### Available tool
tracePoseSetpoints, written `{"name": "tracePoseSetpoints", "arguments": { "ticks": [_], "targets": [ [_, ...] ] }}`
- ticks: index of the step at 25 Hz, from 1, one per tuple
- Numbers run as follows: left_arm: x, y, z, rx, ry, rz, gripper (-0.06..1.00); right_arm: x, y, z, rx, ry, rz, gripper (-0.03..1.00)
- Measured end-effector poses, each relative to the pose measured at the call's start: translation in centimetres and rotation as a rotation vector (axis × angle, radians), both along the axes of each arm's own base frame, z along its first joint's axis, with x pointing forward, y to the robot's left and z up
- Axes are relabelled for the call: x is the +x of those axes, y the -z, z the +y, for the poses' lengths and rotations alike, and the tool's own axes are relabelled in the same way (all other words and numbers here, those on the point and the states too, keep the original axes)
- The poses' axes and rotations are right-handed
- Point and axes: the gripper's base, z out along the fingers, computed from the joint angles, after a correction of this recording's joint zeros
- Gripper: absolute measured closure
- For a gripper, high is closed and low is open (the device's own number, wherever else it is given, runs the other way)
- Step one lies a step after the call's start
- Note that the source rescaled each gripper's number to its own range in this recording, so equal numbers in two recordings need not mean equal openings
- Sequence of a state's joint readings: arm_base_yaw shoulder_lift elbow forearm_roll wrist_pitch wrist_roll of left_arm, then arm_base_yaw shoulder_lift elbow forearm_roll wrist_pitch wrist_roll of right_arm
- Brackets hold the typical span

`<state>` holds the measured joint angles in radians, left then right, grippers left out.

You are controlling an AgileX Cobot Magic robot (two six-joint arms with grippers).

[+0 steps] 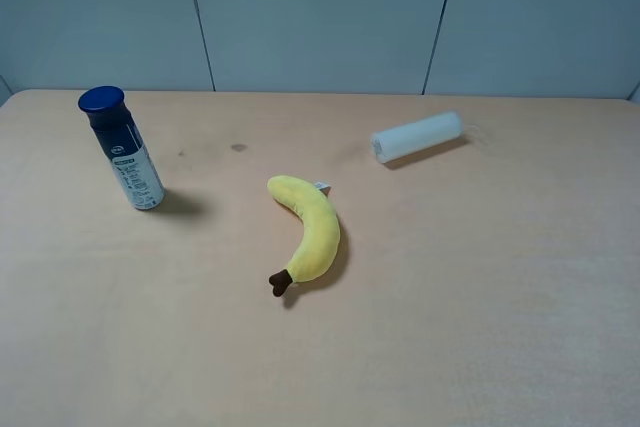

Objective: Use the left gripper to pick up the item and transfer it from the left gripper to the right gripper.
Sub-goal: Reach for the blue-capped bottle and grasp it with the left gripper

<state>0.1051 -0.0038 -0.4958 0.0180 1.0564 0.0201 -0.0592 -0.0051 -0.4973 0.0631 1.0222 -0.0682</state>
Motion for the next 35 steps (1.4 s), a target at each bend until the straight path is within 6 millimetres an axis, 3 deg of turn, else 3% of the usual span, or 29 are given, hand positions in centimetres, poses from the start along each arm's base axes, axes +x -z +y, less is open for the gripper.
{"name": "tracePoseSetpoints", "arguments": {
  "ticks": [35],
  "targets": [
    [0.0, 0.0, 0.0, 0.0, 0.0, 0.0, 0.11, 0.0, 0.0, 0.0, 0.0, 0.0, 0.0, -0.03]
  ]
}}
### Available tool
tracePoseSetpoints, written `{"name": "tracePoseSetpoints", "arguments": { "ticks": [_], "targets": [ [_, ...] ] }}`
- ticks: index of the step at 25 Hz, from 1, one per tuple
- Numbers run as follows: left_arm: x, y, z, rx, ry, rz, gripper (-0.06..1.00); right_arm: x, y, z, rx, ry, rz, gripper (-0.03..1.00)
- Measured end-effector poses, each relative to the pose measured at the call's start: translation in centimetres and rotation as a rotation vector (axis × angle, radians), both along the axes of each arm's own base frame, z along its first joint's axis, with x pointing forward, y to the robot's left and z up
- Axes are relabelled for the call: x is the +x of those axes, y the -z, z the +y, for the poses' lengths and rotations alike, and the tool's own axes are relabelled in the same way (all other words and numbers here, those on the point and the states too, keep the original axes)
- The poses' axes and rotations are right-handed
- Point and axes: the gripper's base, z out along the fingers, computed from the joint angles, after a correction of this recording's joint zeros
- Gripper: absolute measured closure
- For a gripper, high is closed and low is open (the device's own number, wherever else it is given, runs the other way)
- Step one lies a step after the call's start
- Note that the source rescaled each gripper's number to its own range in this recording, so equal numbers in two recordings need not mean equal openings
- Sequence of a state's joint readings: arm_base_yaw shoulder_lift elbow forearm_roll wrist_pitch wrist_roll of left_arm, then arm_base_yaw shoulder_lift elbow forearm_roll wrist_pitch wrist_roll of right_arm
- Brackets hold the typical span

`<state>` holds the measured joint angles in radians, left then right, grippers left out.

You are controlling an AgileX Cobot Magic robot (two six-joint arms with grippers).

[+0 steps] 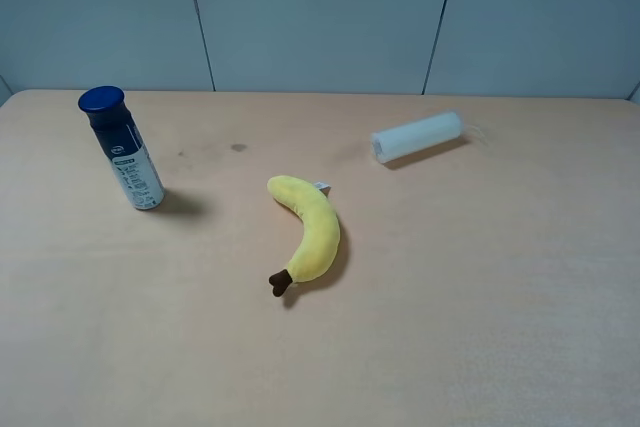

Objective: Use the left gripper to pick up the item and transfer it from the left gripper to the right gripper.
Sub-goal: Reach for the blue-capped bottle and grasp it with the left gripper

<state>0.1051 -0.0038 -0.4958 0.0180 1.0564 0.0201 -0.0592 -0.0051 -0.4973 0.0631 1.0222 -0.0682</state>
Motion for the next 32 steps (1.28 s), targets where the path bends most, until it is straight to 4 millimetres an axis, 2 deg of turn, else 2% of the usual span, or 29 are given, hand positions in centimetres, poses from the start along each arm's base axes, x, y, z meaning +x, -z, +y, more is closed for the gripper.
{"name": "tracePoseSetpoints", "arguments": {
  "ticks": [5, 8, 11, 18, 21, 25, 32],
  "targets": [
    [0.0, -0.3, 0.0, -0.004, 0.003, 0.009, 0.12, 0.0, 0.0, 0.0, 0.0, 0.0, 0.0, -0.03],
    [0.7, -1.9, 0.0, -0.013, 0.003, 0.092, 0.12, 0.0, 0.0, 0.0, 0.0, 0.0, 0.0, -0.03],
    [2.2, -4.8, 0.2, -0.025, 0.006, 0.198, 0.14, 0.0, 0.0, 0.0, 0.0, 0.0, 0.0, -0.03],
    [8.5, -12.1, 0.8, -0.032, 0.007, 0.247, 0.17, 0.0, 0.0, 0.0, 0.0, 0.0, 0.0, -0.03],
    [11.3, -13.8, 1.0, -0.033, 0.022, 0.269, 0.17, 0.0, 0.0, 0.0, 0.0, 0.0, 0.0, -0.03],
    [15.2, -14.8, 0.7, -0.021, 0.077, 0.323, 0.17, 0.0, 0.0, 0.0, 0.0, 0.0, 0.0, -0.03],
    [23.1, -12.6, 0.4, -0.031, 0.123, 0.501, 0.17, 0.0, 0.0, 0.0, 0.0, 0.0, 0.0, -0.03]
  ]
}}
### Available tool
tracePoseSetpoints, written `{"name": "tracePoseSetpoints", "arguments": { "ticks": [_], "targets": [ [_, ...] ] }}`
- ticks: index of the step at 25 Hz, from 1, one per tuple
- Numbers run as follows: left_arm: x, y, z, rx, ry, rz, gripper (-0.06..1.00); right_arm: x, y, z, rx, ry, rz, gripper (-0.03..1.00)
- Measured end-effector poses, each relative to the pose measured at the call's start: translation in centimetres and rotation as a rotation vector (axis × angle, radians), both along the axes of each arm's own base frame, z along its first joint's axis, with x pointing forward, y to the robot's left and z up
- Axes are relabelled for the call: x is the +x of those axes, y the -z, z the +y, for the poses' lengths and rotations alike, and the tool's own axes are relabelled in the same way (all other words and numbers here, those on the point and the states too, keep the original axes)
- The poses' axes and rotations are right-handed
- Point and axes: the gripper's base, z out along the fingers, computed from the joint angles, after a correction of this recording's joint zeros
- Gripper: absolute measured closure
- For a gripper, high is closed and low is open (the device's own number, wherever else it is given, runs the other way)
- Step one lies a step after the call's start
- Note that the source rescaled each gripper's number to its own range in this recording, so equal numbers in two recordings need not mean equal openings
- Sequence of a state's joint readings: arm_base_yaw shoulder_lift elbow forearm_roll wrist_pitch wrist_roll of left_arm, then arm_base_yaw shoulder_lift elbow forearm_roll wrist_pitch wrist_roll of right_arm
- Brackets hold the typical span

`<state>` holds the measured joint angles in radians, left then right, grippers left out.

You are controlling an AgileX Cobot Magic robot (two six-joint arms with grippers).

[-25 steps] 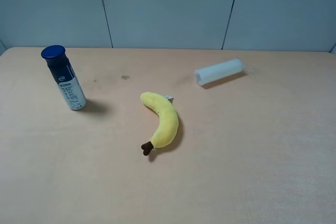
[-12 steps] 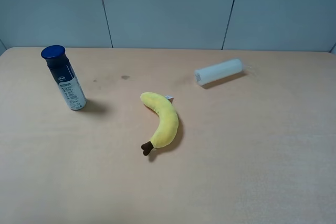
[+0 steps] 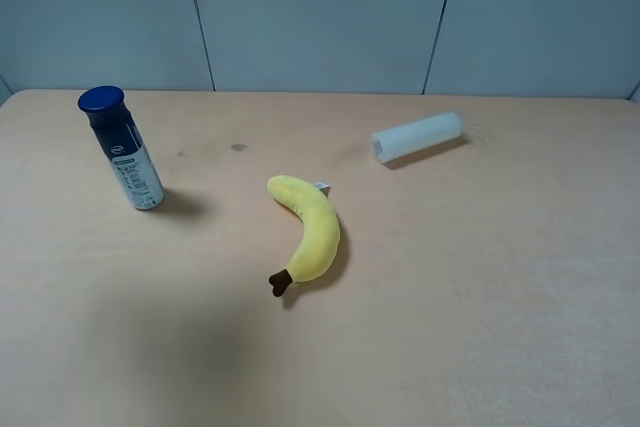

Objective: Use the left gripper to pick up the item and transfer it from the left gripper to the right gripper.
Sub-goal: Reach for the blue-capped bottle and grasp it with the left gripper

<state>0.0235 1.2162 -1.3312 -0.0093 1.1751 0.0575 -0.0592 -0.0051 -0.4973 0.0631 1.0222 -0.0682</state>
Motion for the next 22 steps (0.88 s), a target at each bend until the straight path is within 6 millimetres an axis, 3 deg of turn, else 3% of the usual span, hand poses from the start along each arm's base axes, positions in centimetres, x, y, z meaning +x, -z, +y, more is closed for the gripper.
{"name": "tracePoseSetpoints", "arguments": {
  "ticks": [4, 10, 14, 22],
  "targets": [
    [3.8, 1.8, -0.8, -0.042, 0.028, 0.082, 0.17, 0.0, 0.0, 0.0, 0.0, 0.0, 0.0, -0.03],
    [8.4, 5.0, -3.5, -0.044, 0.116, 0.2, 0.17, 0.0, 0.0, 0.0, 0.0, 0.0, 0.0, -0.03],
    [10.3, 7.5, -4.9, -0.037, 0.152, 0.275, 0.17, 0.0, 0.0, 0.0, 0.0, 0.0, 0.0, -0.03],
    [12.1, 11.1, -4.8, 0.02, 0.152, 0.377, 0.17, 0.0, 0.0, 0.0, 0.0, 0.0, 0.0, -0.03]
  ]
}}
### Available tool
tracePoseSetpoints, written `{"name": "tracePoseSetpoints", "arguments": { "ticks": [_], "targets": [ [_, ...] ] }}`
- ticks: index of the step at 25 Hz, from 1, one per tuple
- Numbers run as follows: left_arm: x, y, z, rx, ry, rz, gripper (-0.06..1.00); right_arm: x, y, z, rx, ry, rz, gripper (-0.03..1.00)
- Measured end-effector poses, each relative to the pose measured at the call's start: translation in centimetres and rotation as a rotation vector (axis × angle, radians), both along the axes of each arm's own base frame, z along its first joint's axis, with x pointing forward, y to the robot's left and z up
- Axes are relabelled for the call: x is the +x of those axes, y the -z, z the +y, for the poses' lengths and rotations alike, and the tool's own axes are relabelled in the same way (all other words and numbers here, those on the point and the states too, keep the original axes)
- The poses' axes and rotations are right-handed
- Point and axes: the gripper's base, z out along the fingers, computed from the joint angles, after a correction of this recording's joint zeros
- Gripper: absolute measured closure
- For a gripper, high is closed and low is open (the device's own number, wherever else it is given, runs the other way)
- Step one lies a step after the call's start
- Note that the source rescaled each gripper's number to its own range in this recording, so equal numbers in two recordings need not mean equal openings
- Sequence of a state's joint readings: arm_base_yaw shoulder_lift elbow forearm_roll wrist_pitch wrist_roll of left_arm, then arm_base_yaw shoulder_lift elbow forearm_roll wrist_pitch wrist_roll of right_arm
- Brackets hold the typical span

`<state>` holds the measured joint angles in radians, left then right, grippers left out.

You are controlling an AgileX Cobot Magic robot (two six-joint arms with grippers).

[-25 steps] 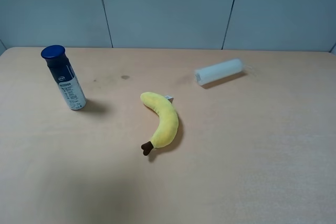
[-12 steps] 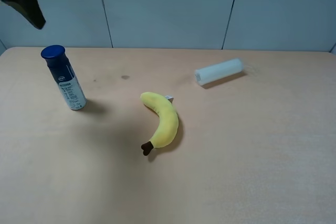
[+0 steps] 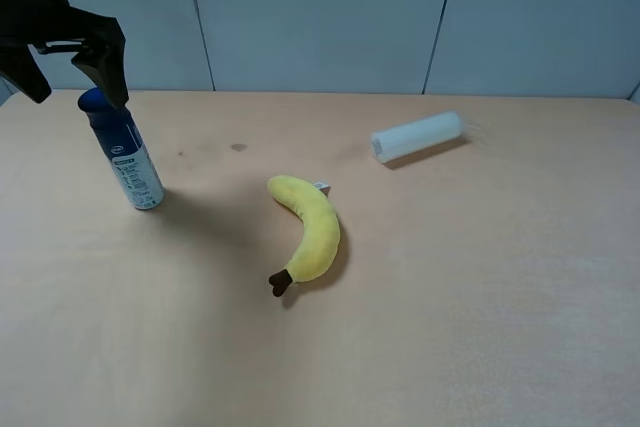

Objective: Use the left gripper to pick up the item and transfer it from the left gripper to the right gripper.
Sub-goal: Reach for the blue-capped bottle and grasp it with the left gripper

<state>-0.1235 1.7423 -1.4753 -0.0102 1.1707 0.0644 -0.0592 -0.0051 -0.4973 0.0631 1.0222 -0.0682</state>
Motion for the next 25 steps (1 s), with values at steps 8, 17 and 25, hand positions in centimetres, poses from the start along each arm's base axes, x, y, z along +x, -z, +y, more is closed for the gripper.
{"name": "tracePoseSetpoints", "arguments": {
  "ticks": [8, 17, 25],
  "targets": [
    [1.4, 3.2, -0.2, 0.012, 0.007, 0.089, 0.17, 0.0, 0.0, 0.0, 0.0, 0.0, 0.0, -0.03],
    [1.9, 4.8, -0.2, 0.018, 0.031, 0.13, 0.19, 0.0, 0.0, 0.0, -0.003, 0.002, 0.0, -0.03],
    [1.9, 4.9, -0.2, 0.018, 0.096, 0.127, 0.3, 0.0, 0.0, 0.0, -0.003, 0.002, 0.0, -0.03]
  ]
}}
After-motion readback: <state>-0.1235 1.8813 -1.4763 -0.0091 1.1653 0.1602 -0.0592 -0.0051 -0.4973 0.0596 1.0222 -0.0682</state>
